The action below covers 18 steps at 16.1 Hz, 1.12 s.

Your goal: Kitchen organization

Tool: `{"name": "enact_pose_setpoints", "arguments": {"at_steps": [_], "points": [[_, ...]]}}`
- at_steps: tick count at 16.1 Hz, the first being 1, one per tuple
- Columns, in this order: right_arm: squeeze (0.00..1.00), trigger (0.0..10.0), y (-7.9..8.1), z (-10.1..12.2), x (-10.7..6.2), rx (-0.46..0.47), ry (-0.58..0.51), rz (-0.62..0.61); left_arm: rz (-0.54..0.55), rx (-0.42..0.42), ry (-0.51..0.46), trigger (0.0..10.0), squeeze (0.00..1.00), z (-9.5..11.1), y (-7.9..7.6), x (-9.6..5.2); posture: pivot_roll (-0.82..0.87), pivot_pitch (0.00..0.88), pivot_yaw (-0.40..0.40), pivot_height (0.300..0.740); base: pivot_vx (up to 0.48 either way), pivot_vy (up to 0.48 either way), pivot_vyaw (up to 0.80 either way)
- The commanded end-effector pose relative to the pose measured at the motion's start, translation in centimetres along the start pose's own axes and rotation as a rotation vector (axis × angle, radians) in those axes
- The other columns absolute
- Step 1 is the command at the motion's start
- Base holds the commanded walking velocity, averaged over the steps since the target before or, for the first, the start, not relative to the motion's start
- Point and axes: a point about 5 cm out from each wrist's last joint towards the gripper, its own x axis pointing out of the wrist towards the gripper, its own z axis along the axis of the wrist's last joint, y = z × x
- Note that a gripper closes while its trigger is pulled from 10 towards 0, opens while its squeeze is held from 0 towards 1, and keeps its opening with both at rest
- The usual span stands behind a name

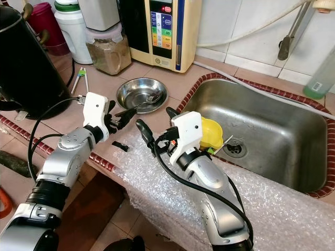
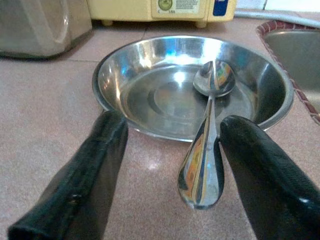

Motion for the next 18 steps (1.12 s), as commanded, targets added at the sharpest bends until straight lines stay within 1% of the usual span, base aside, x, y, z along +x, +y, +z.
{"name": "enact_pose_setpoints", "arguments": {"at_steps": [1,2,4,5,6,7,11,13,18], "points": [[0.00,10.0,0.32,0.32,-0.14,-0.008,-0.009,0.007,-0.025,0.018,0.013,0.0,0.00,0.00,-0.10,0.16,0.01,0.108,0.048,0.740,0.000,0.000,0.00],[0.00,10.0,0.33,0.30,-0.14,-0.008,-0.008,0.008,-0.034,0.021,0.020,0.0,0.00,-0.22,-0.17,0.17,0.01,0.108,0.048,0.740,0.000,0.000,0.00],[0.00,10.0,0.35,0.26,-0.14,-0.009,-0.006,0.010,-0.061,0.028,0.032,1.5,0.00,-0.45,-0.31,0.15,0.01,0.106,0.047,0.740,0.000,0.000,0.00],[0.00,10.0,0.35,0.24,-0.11,-0.011,-0.005,0.012,-0.067,0.031,0.032,2.9,0.00,-0.47,-0.33,0.14,0.01,0.106,0.047,0.740,0.000,0.000,0.00],[0.00,10.0,0.34,0.23,-0.10,-0.012,-0.004,0.013,-0.075,0.034,0.034,3.0,0.00,-0.49,-0.36,0.15,0.02,0.104,0.047,0.740,0.000,0.000,0.00],[0.00,10.0,0.34,0.19,-0.05,-0.014,-0.003,0.015,-0.082,0.034,0.035,0.0,0.00,-0.53,-0.37,0.16,0.02,0.102,0.048,0.740,0.000,0.000,0.00],[0.00,10.0,0.33,0.12,0.04,-0.021,0.000,0.013,-0.077,0.041,0.039,0.0,0.00,-0.57,-0.07,0.16,0.02,0.103,0.051,0.740,0.000,0.000,0.00],[0.00,10.0,0.32,0.01,0.01,-0.021,0.002,0.008,-0.061,0.043,0.028,0.0,0.00,-0.40,0.29,0.11,0.02,0.104,0.053,0.740,0.000,0.000,0.00],[0.00,10.0,0.21,-0.10,0.14,-0.030,0.004,0.001,-0.045,0.038,0.007,0.0,0.00,-0.11,0.43,0.09,0.02,0.104,0.050,0.740,0.000,0.000,0.00]]}}
